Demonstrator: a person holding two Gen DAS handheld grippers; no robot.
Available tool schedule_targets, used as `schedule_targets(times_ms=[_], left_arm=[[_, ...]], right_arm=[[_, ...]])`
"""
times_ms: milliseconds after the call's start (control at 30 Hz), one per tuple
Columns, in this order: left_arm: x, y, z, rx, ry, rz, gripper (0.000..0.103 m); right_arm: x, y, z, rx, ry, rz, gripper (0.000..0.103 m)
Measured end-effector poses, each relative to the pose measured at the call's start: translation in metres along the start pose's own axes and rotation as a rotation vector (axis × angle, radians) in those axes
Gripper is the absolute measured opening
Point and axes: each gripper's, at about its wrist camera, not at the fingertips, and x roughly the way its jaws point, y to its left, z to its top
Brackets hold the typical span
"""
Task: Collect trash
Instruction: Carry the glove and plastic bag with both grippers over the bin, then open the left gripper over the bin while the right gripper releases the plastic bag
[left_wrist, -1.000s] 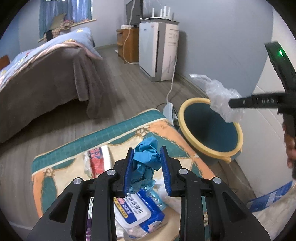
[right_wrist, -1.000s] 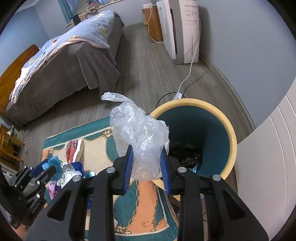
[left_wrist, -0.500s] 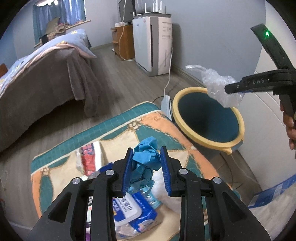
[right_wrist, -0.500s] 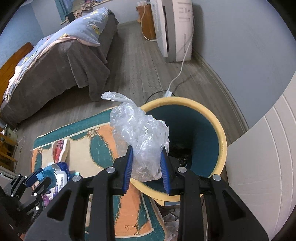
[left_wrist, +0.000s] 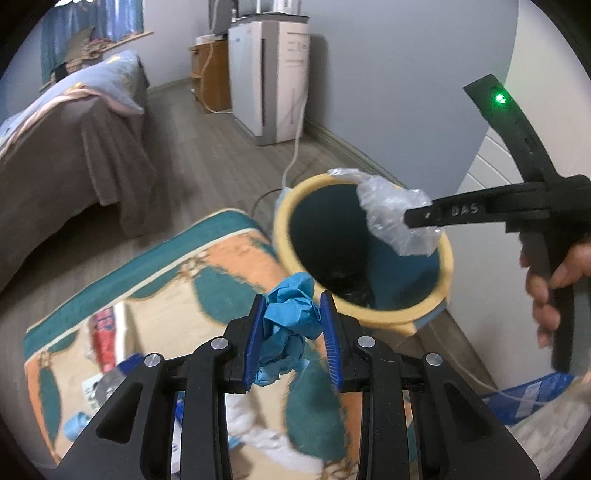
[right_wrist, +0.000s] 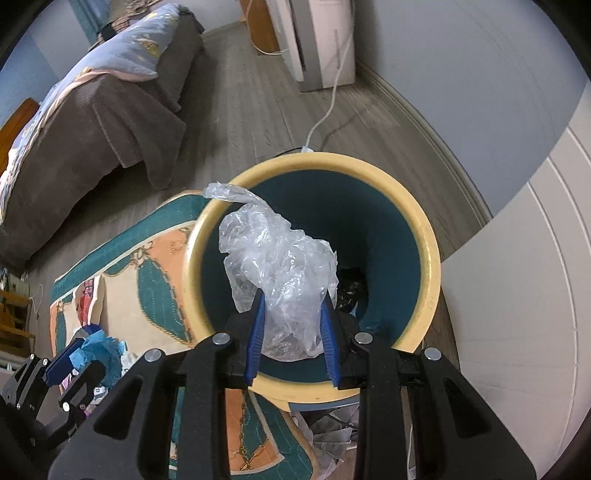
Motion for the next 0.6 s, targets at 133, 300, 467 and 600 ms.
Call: schedule_targets(times_ms=[133, 300, 467, 600], left_arm=[[0.018, -0.019, 0.007, 0.027, 0.034, -0.019, 0.031], [0.041, -0.036, 0.007, 0.072, 0.077, -0.016, 0.032], [0.067, -0.042, 0.018, 0.093, 0.112, -0.016, 0.032], [0.073, -0.047, 0.036, 0.083, 0.084, -0.022, 0.035]], right_arm=[[0.004, -0.010, 0.001, 0.034, 0.004, 0.000, 0.027], [0.007, -0.024, 0.002, 0.084, 0.007, -0.008, 0.027], [0.006, -0.029, 0.005, 0.108, -0.003, 0.002, 0.027], [0.003, -0.034, 0.007, 0.127, -0.020, -0.006, 0.028]])
